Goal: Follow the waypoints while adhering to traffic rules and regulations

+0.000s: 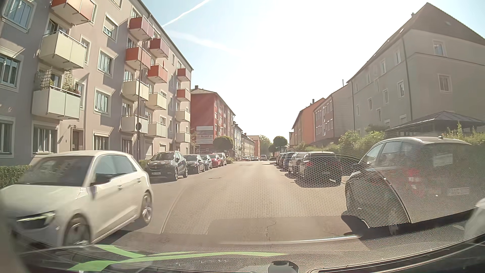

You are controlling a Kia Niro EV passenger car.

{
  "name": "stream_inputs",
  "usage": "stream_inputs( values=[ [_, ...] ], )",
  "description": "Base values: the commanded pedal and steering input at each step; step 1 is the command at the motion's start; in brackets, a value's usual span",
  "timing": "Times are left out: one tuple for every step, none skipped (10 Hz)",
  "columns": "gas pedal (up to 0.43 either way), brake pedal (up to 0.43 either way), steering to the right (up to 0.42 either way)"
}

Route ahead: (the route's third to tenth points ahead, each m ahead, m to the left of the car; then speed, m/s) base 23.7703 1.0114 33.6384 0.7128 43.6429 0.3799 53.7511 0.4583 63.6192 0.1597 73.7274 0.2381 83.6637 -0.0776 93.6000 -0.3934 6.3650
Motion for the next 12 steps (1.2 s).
stream_inputs(
  values=[
    [0.098,0.0,0.0],
    [0.098,0.0,0.0],
    [0.098,0.0,0.0],
    [0.098,0.0,0.001],
    [0.098,0.0,0.001],
    [0.098,0.0,0.0],
    [0.098,0.0,0.001],
    [0.098,0.0,0.0],
    [0.098,0.0,0.001],
    [0.098,0.0,0.001],
    [0.098,0.0,0.0],
    [0.098,0.0,0.0]
  ],
)
